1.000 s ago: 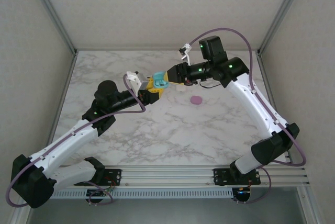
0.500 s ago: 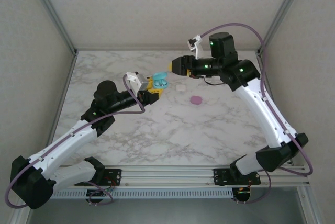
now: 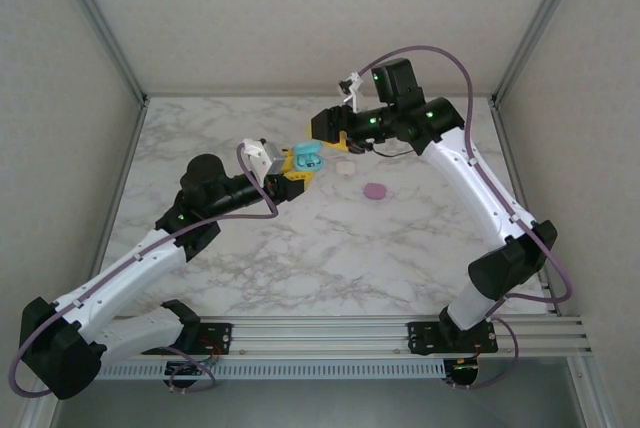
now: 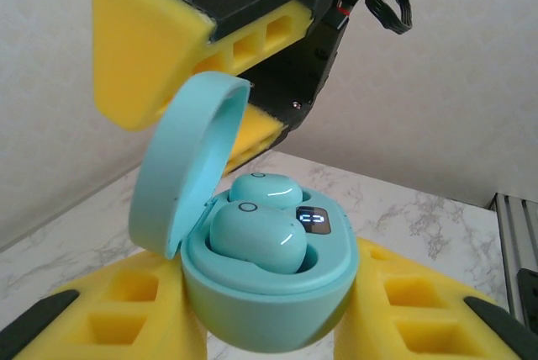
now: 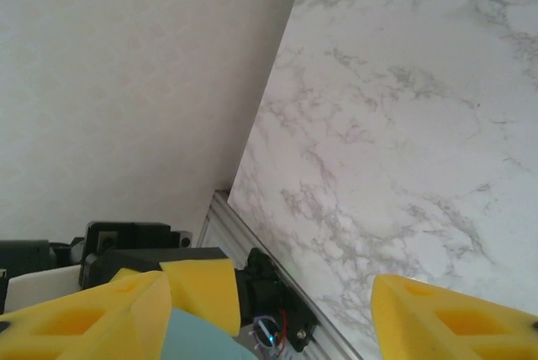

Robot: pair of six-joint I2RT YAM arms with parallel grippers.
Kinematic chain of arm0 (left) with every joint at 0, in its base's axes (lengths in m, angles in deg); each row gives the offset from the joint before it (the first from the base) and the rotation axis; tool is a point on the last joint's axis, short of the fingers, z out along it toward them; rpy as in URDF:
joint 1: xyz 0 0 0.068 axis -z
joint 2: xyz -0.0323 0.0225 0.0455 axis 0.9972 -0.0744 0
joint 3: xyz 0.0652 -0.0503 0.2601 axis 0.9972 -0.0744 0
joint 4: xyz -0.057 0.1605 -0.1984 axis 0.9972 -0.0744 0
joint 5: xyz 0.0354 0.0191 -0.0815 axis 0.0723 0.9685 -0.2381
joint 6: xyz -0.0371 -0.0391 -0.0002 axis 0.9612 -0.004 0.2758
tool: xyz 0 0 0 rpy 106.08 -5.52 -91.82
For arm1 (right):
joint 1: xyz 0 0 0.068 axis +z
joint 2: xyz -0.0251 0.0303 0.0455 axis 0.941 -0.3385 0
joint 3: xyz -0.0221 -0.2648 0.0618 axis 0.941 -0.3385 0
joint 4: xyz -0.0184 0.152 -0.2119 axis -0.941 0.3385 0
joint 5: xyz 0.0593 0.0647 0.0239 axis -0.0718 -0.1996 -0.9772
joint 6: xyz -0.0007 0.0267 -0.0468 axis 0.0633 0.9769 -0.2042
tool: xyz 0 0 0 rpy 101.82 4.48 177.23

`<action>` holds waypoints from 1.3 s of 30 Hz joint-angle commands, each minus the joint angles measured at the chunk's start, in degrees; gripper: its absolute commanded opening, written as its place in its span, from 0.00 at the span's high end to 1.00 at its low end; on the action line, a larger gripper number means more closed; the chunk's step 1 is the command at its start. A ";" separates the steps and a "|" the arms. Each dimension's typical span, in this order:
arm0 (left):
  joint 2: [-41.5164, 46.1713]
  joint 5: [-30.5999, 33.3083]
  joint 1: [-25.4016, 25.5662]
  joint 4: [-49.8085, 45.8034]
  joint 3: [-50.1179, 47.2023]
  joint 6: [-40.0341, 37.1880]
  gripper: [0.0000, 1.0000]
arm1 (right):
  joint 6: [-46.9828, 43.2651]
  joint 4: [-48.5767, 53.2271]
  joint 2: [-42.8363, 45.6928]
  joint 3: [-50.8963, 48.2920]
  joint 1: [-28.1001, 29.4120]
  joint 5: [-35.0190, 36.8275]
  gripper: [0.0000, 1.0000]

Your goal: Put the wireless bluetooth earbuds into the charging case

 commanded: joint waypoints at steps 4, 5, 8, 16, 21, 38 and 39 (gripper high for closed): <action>0.32 1.23 0.47 3.15 1.91 0.48 0.79 | -2.20 1.45 4.19 -3.47 0.34 -5.28 0.35; 0.21 1.15 0.51 3.32 1.93 0.57 0.79 | -1.96 0.91 4.74 -4.53 0.34 -6.05 0.35; 0.01 0.84 0.43 3.99 1.86 0.62 0.79 | 2.45 -4.63 6.57 -8.91 -0.02 -10.51 0.35; -2.08 0.40 0.50 6.05 3.04 0.62 0.78 | 13.77 -18.06 7.99 -15.62 0.07 -21.57 0.40; -2.45 -0.21 0.51 6.54 3.43 0.70 0.77 | 15.91 -21.32 7.65 -17.54 0.02 -22.11 0.49; -1.74 -0.04 0.60 3.19 3.31 -0.39 0.66 | 19.72 -29.22 10.47 -22.82 -0.94 -19.02 0.77; -1.80 0.01 0.61 2.13 3.56 -0.77 0.64 | 19.72 -29.60 10.88 -23.20 -1.02 -18.33 0.78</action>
